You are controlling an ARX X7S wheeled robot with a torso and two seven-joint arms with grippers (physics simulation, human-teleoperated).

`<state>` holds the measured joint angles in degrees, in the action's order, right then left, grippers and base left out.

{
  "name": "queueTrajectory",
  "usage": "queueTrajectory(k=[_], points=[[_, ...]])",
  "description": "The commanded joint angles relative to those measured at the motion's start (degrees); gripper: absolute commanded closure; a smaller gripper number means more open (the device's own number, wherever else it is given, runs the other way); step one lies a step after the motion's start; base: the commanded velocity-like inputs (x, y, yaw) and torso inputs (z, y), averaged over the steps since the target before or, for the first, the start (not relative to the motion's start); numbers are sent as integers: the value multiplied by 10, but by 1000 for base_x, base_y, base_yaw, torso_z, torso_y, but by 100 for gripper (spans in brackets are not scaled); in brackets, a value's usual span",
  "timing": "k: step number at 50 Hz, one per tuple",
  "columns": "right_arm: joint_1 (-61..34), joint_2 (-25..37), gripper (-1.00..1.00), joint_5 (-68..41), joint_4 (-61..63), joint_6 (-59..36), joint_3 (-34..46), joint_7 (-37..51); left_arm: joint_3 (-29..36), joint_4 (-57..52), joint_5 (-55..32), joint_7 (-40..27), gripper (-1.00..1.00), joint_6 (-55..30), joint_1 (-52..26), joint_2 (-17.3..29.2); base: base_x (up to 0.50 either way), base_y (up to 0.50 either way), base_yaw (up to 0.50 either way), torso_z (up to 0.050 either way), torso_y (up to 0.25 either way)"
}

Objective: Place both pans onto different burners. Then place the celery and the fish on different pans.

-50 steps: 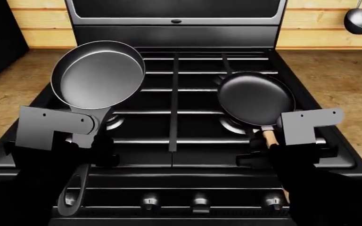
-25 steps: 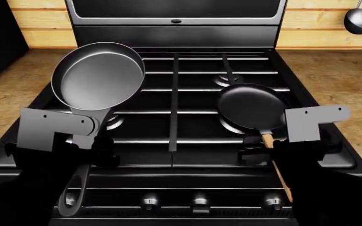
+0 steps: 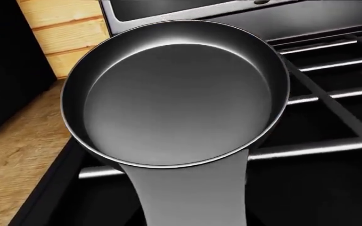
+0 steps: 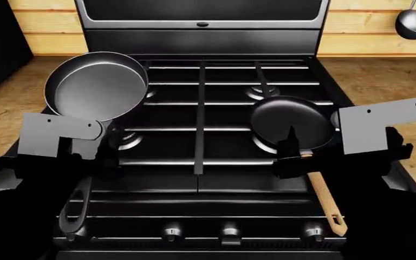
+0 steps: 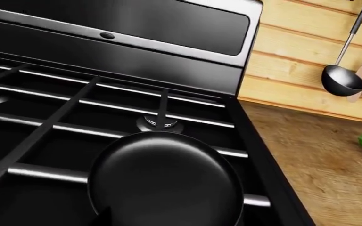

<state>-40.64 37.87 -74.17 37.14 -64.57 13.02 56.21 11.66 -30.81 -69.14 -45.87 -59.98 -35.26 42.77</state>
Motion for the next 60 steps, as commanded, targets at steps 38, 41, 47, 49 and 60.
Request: queueTrajectory(k=[38, 41, 47, 49, 60], points=[[-2, -3, -100, 15, -6, 9, 21, -7, 13, 56, 72, 50, 100, 67, 71, -9, 0, 0, 0, 0, 1], [-2, -3, -100, 15, -6, 9, 22, -6, 12, 55, 71, 50, 100, 67, 71, -9, 0, -1, -2, 0, 0], [-3, -4, -100, 17, -7, 10, 25, -7, 13, 51, 69, 49, -100, 65, 67, -7, 2, 0, -1, 0, 0], [-3, -4, -100, 17, -8, 10, 26, -8, 12, 49, 67, 49, -100, 63, 65, -6, 0, 0, 0, 0, 0], [0, -2, -100, 18, -7, 15, 27, -9, 1, 38, 51, 38, -100, 52, 41, 3, 0, 0, 0, 0, 0]])
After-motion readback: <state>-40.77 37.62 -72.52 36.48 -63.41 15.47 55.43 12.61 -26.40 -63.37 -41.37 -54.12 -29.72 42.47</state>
